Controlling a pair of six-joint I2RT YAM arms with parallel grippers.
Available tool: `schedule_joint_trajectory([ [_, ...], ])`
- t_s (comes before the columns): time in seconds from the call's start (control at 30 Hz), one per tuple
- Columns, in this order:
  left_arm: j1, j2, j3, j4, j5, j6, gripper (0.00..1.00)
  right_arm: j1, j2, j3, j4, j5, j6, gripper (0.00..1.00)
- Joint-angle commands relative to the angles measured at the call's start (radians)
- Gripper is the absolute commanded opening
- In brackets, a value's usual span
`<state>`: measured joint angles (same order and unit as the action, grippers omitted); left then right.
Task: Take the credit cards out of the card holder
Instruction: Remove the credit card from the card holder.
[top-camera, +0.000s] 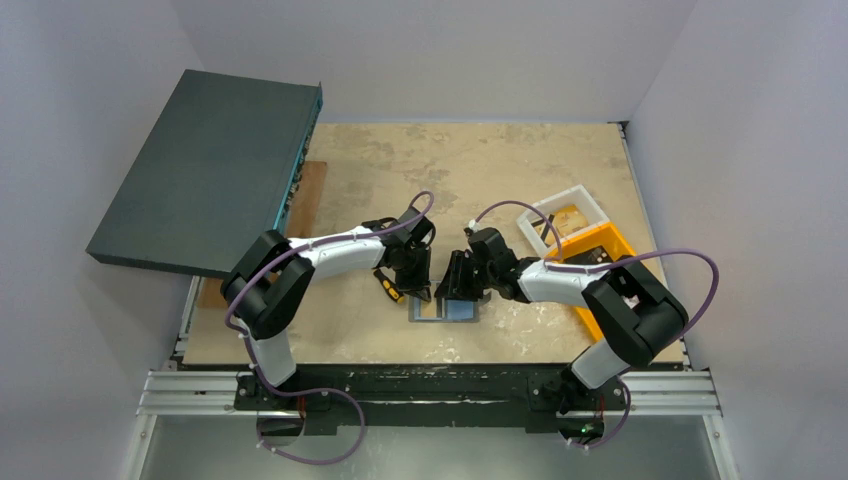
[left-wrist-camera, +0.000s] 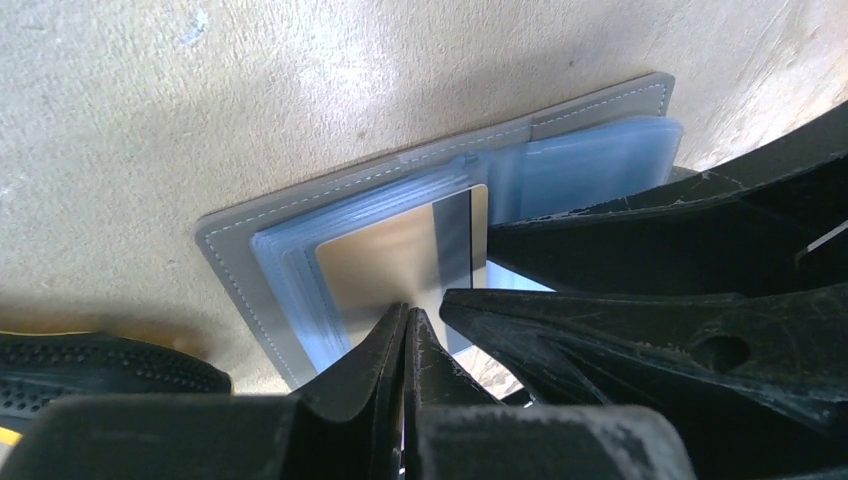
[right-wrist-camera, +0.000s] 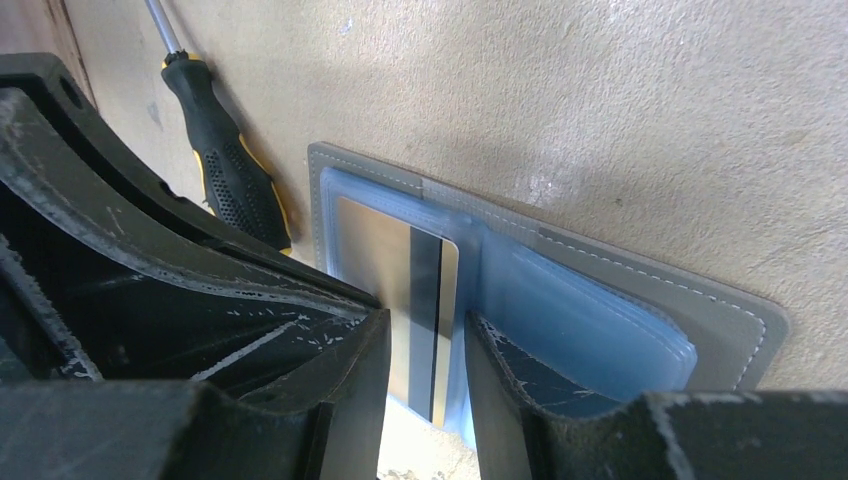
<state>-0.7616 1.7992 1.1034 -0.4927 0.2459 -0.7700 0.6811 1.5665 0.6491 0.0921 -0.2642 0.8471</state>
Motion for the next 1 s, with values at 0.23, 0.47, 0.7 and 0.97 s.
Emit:
schedule_joint_trajectory([
  [0.23, -0.006, -0.032, 0.001, -0.014, -0.082, -0.016, 0.01, -0.054, 0.024, -0.092, 0.107, -0.073, 0.020, 0.35],
  [0.47, -0.004, -0.068, 0.002, -0.061, -0.146, 0.006, 0.05, -0.059, 0.034, -0.102, 0.110, -0.070, 0.016, 0.35],
  [0.7, -0.005, -0.047, 0.004, -0.057, -0.143, 0.014, 0.06, -0.060, 0.035, -0.108, 0.112, -0.070, 0.017, 0.35],
  [0.97, -0.005, -0.044, 0.007, -0.065, -0.144, 0.013, 0.06, -0.062, 0.039, -0.117, 0.119, -0.069, 0.016, 0.35],
])
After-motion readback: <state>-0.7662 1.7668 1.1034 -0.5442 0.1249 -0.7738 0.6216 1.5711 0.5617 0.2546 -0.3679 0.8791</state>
